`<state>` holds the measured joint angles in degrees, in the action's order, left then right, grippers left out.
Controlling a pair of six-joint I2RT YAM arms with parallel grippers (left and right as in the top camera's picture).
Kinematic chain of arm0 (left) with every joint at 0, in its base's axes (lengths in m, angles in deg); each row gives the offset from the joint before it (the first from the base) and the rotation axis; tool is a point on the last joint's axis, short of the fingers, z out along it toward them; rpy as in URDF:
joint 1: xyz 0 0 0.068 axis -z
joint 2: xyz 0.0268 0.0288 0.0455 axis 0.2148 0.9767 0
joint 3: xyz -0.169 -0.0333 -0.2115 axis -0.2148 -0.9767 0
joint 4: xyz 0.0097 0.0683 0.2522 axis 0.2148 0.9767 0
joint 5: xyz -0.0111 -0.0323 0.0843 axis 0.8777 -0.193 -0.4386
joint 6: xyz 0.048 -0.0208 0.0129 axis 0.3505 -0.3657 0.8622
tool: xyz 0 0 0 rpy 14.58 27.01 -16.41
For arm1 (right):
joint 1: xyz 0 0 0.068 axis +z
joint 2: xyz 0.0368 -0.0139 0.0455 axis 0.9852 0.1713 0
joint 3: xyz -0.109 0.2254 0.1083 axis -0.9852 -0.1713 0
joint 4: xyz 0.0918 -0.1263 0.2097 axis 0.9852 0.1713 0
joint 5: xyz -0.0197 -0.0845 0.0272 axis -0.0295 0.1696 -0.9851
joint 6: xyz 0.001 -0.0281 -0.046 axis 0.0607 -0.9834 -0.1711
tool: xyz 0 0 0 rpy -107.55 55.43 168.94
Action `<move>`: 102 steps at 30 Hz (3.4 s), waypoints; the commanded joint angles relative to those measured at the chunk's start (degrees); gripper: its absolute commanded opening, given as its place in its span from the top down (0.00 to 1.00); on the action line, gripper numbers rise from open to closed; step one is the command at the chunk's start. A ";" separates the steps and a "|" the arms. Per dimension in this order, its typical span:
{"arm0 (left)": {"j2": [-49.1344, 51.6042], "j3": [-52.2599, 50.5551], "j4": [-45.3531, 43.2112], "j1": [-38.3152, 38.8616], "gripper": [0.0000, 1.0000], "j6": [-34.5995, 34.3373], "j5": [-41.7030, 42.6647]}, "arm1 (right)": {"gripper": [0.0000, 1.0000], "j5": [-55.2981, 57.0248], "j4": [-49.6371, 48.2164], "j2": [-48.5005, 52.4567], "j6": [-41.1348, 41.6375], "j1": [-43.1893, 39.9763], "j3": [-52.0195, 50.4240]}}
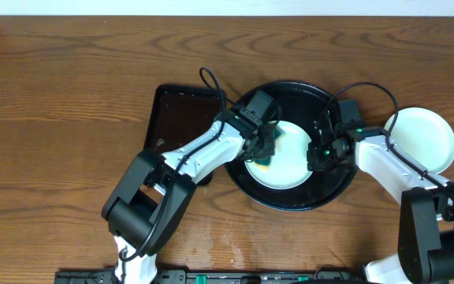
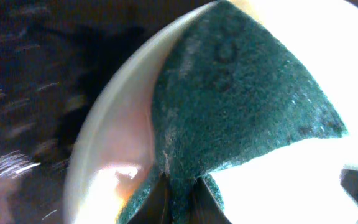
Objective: Clean dirty plates on tray and stack at the side
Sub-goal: 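Scrub the plate's red stain with the sponge while right gripper holds rim, then return the sponge to the small black tray with the left gripper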
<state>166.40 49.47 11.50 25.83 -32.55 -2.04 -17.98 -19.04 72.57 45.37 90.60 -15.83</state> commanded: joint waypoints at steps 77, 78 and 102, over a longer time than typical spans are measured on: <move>-1.44 -0.55 19.12 3.50 0.92 5.40 -5.05 | 0.99 4.44 1.11 1.07 -2.56 0.15 -0.79; -2.64 -0.55 20.28 2.86 0.92 4.55 -9.88 | 0.99 4.44 1.11 1.07 -2.56 0.15 -0.79; -27.30 1.16 26.93 -7.26 0.92 8.22 -16.04 | 0.99 4.42 0.74 1.07 -2.56 0.15 -0.79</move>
<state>142.22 50.21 36.81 21.57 -26.85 -15.94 -15.86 -18.06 72.46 43.69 90.44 -15.54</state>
